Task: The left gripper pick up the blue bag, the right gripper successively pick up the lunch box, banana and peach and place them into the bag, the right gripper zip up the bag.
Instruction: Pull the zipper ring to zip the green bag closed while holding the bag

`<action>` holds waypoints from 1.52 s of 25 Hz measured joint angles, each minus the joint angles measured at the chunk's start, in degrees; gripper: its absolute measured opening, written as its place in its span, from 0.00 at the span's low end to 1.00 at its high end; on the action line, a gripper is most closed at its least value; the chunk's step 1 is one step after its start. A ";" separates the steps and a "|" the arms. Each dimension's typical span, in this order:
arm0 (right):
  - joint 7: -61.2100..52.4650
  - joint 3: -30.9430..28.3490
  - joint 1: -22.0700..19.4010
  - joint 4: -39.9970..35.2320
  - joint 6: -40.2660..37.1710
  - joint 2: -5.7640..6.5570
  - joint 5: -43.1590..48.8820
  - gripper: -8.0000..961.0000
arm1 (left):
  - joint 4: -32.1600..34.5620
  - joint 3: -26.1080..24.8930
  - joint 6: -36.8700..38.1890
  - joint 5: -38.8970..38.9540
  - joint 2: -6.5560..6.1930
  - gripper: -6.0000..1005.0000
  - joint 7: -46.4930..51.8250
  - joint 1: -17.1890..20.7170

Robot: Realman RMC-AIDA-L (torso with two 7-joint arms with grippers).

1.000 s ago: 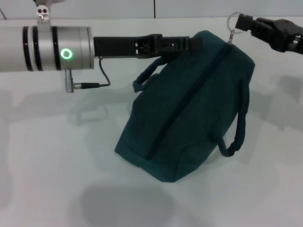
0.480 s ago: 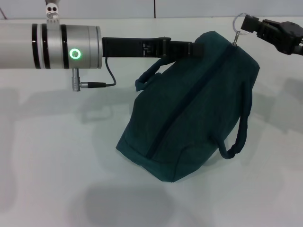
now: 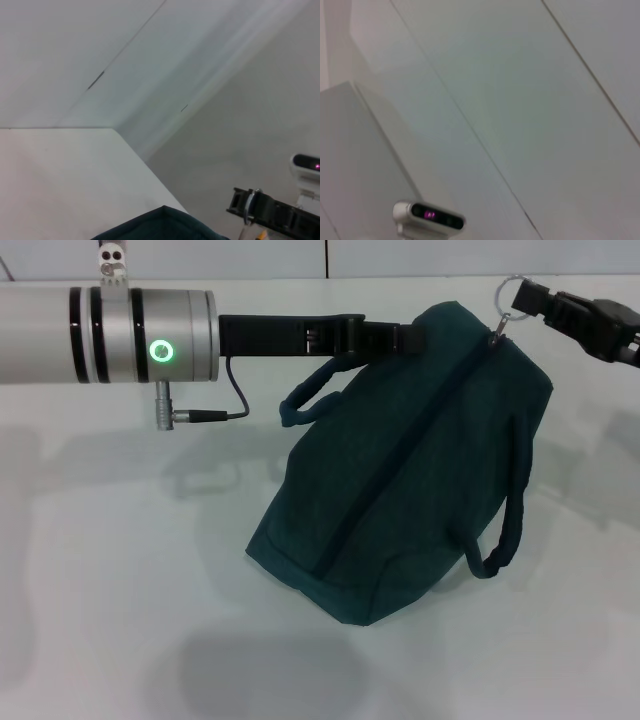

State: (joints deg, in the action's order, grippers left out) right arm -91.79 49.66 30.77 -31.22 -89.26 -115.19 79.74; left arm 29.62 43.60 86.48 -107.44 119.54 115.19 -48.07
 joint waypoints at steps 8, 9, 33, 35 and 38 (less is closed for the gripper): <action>-3.80 0.00 1.02 6.64 2.11 0.37 -2.62 0.02 | -0.18 0.02 0.23 0.42 0.02 0.07 -0.61 0.36; -4.26 0.00 1.02 7.16 2.19 0.33 -2.88 0.02 | -0.18 0.16 0.35 0.44 0.03 0.06 -0.64 0.34; -17.25 -1.13 -1.48 14.71 1.81 0.49 -8.76 0.02 | 0.14 6.00 2.85 5.89 0.12 0.06 -3.19 1.92; -18.02 -1.15 -1.56 14.77 1.82 0.50 -8.79 0.02 | 0.23 6.00 3.86 6.38 0.10 0.06 -4.03 2.09; -19.03 -1.18 -1.62 15.64 2.06 0.50 -8.82 0.02 | 0.27 5.99 5.01 7.07 -0.01 0.06 -4.80 2.40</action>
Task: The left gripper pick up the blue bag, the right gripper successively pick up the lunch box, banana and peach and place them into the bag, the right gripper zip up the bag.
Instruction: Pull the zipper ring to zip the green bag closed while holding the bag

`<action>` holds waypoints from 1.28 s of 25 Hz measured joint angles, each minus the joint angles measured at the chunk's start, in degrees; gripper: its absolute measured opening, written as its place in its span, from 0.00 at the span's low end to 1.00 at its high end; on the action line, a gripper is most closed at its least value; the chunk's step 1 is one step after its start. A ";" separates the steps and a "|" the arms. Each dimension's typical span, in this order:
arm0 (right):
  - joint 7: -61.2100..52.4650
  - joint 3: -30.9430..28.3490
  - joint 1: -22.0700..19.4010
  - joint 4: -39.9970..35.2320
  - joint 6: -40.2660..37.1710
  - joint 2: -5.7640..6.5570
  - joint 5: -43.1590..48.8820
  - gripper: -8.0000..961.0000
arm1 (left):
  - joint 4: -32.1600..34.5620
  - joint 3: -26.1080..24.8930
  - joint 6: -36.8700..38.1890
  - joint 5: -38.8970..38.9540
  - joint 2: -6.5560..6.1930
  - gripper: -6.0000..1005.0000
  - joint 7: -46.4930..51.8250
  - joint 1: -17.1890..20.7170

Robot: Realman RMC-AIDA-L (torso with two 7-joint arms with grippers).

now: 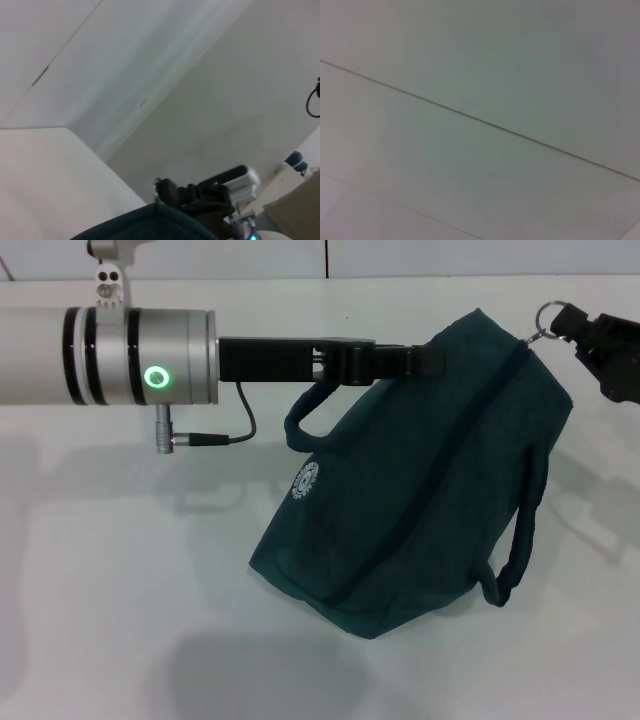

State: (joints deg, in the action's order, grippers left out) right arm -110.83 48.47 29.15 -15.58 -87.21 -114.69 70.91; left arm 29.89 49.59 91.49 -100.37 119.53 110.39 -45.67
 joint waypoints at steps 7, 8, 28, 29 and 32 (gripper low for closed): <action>-0.66 -0.05 -0.16 1.50 1.58 -0.18 0.00 0.02 | 0.17 -0.53 3.36 0.91 -0.24 0.06 -1.75 1.18; -0.67 -0.05 -0.17 1.63 1.80 -0.15 -0.01 0.02 | 0.18 -0.55 3.54 0.92 -0.26 0.06 -1.85 1.32; -0.10 0.54 -0.03 2.21 4.79 -0.69 0.56 0.03 | 0.17 -0.53 3.68 3.08 -0.17 0.06 -3.29 2.81; 0.07 0.41 -0.09 2.22 4.45 -0.70 0.43 0.03 | 0.09 -0.53 3.22 3.09 -0.15 0.06 -3.29 2.79; 0.39 0.07 -0.30 2.21 3.77 -0.70 0.16 0.03 | -0.30 -0.38 1.27 3.09 -0.08 0.06 -3.17 2.43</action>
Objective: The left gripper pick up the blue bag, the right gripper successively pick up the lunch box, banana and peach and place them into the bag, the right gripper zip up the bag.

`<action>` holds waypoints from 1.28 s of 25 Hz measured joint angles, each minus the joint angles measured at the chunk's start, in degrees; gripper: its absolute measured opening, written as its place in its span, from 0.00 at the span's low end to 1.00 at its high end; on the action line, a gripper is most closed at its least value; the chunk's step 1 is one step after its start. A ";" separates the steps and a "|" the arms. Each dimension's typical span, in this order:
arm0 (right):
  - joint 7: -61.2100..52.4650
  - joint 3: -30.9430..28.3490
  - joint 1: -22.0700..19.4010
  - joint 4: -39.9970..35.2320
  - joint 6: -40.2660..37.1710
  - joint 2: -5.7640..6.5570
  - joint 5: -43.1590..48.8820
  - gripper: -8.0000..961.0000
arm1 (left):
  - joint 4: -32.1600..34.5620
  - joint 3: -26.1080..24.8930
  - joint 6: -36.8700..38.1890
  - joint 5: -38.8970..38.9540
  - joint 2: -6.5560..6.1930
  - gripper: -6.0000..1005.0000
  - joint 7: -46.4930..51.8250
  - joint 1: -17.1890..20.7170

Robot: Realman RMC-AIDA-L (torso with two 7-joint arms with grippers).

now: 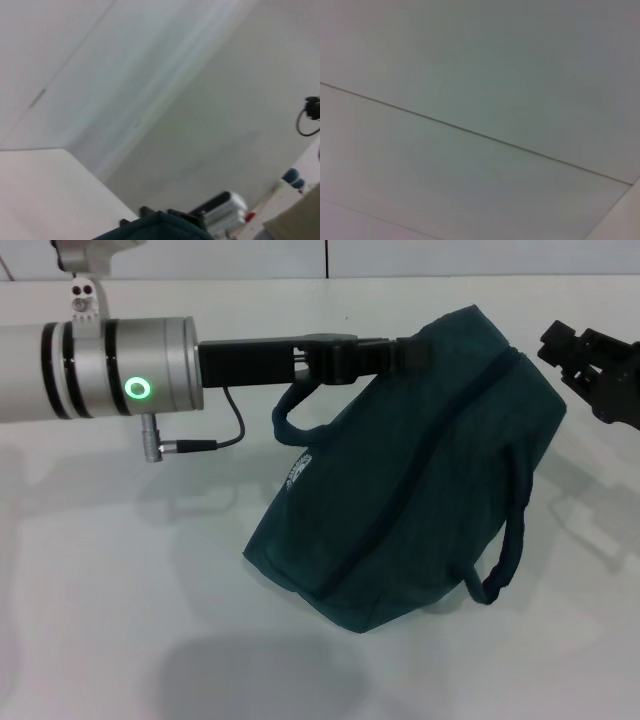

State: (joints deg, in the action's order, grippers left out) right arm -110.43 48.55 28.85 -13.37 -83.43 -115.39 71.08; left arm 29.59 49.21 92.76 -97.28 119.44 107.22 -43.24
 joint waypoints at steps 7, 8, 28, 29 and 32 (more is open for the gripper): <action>0.27 -0.23 -1.42 -0.63 -0.76 0.53 -0.72 0.47 | -0.36 0.28 -6.45 0.08 0.16 0.06 0.24 -1.82; 0.57 -0.25 -1.56 -0.75 -0.90 0.60 -0.79 0.49 | -0.49 0.28 -7.06 0.12 0.17 0.06 0.27 -2.16; 5.94 -0.30 -2.63 -3.86 -6.78 2.00 -0.95 0.74 | -1.68 -0.25 -16.05 3.92 -0.13 0.27 0.60 -2.44; 6.51 -0.30 -2.53 -3.92 -7.30 2.15 -0.95 0.75 | -0.93 -0.25 -15.52 4.14 -0.15 0.31 0.78 -2.10; 8.62 -0.30 -2.44 -5.27 -9.10 2.48 -0.89 0.77 | 0.52 -0.26 -13.61 6.23 -0.26 0.42 1.10 -0.95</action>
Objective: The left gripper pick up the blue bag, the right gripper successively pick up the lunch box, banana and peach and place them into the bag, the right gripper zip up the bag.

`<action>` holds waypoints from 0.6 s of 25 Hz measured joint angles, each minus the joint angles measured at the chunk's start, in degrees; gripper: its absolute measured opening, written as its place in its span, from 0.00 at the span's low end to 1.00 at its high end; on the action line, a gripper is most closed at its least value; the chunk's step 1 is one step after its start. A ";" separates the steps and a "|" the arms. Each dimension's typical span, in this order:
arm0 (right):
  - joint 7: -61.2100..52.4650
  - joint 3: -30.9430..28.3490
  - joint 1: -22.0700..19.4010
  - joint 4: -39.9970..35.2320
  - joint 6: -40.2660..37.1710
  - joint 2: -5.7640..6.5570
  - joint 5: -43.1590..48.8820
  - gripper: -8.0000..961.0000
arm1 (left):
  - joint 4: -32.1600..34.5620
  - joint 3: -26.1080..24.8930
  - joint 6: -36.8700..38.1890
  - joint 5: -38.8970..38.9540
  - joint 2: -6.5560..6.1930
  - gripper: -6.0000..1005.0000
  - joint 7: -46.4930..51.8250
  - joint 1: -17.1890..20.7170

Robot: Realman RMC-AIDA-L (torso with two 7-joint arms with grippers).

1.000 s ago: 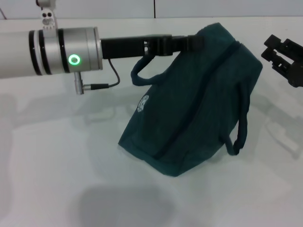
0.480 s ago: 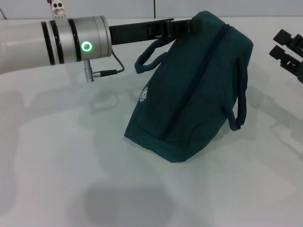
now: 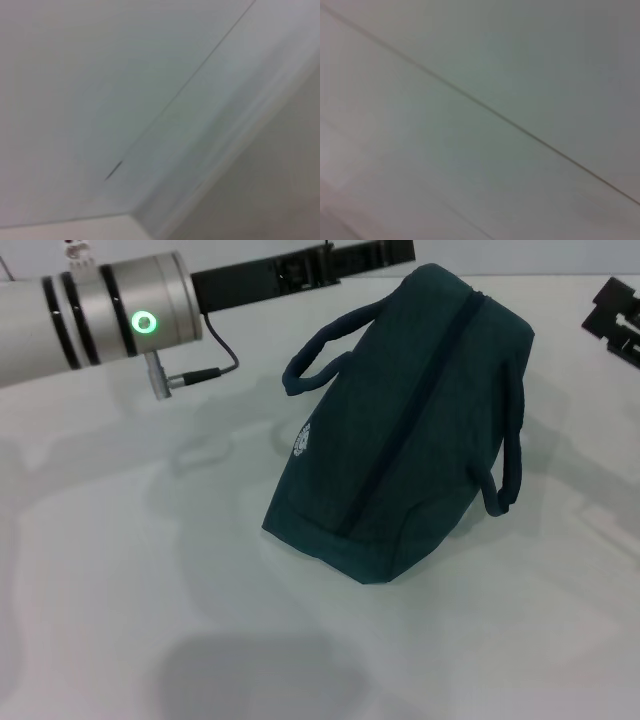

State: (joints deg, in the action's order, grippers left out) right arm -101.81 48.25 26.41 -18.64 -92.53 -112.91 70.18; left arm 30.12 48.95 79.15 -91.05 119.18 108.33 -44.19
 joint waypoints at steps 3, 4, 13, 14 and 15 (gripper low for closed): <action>2.78 0.00 -0.34 -1.95 -2.01 0.04 0.11 0.84 | 1.24 0.00 2.98 1.77 -0.59 0.68 0.43 0.62; 4.58 0.02 -0.35 -2.59 -2.93 0.04 0.12 0.86 | 1.83 0.00 4.00 2.13 -0.91 0.72 1.31 0.80; 21.52 2.87 0.22 -9.29 -5.66 -0.91 7.61 0.91 | 12.34 0.05 17.64 3.40 -3.06 0.88 3.37 4.93; 22.14 2.93 0.19 -10.06 -6.28 -0.97 8.42 0.91 | 13.77 -0.23 19.45 3.45 -3.15 0.88 2.27 6.03; 22.75 2.99 0.19 -10.95 -7.29 -0.99 9.09 0.91 | 14.97 -0.41 20.44 3.76 -3.28 0.88 1.23 7.14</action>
State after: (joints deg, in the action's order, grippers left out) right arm -79.06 51.24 26.60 -29.59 -99.82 -113.90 79.28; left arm 45.08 48.53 99.60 -87.29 115.90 109.56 -37.05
